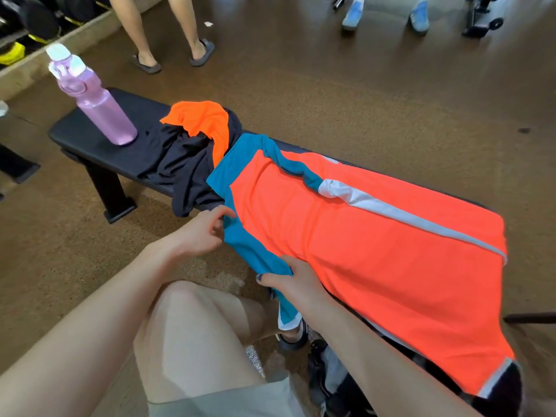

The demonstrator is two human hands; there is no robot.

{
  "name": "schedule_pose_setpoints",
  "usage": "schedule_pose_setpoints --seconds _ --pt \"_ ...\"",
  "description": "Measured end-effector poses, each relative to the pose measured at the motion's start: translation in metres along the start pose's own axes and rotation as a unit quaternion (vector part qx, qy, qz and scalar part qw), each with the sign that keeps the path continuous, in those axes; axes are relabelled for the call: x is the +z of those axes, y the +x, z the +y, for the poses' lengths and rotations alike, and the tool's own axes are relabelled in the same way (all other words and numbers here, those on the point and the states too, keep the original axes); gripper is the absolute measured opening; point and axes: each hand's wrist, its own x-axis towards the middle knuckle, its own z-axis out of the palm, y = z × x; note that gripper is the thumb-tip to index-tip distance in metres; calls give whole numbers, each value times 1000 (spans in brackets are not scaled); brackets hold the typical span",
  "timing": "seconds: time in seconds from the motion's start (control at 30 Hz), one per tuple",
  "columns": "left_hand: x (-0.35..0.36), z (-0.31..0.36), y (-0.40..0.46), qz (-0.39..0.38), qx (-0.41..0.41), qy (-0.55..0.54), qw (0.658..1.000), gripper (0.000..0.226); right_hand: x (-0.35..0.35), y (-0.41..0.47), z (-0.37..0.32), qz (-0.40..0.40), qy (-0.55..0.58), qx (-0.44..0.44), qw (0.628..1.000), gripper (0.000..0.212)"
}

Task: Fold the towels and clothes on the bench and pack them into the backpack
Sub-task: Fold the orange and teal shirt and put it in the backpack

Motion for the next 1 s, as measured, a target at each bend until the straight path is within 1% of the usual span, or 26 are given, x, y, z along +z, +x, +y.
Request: schedule_pose_setpoints --seconds 0.1,0.13,0.2,0.27,0.33,0.4,0.47,0.5,0.53,0.57,0.6,0.7,0.77,0.8,0.93,1.0 --pt "2 -11 -5 -69 23 -110 991 66 -1 2 1 -29 5 -4 1000 13" --pt "3 -14 -5 -82 28 -134 987 66 -1 3 0 -30 2 -9 1000 12" --pt "4 -15 -3 -87 29 -156 984 56 0 3 -3 -33 -2 -19 999 22" --pt "5 -10 0 -56 20 -152 987 35 0 2 -5 -33 -20 -23 999 28" --pt "7 -6 2 8 0 -180 984 18 -3 2 -4 -27 -44 -34 998 28" --pt "8 -4 4 72 -8 -190 979 11 -8 2 1 -10 -58 -37 998 17" --pt "10 -7 5 96 -5 -190 977 7 -13 1 5 15 -61 -31 998 11" --pt "10 -9 4 99 -2 -195 976 7 -16 0 7 30 -61 -27 997 11" --pt "10 -11 3 102 -1 -198 975 8 -18 0 9 45 -53 -24 997 16" --pt "11 -13 4 110 -1 -198 974 10 -20 -1 11 60 -40 -13 997 21" --pt "11 -15 4 121 2 -193 974 13 -22 0 13 70 -15 4 997 21" --pt "10 -20 6 157 18 -160 974 20 -27 -3 18 67 101 58 991 5" --pt "9 -23 8 174 16 -138 975 24 -28 -3 23 61 175 79 979 15" --pt "9 -22 9 179 16 -131 975 26 -30 -2 26 66 191 88 975 19" --pt "13 -14 15 202 32 -101 974 31 -33 2 35 121 189 120 967 15" --pt "12 -13 18 224 31 -62 972 33 -30 4 38 159 169 125 965 12"
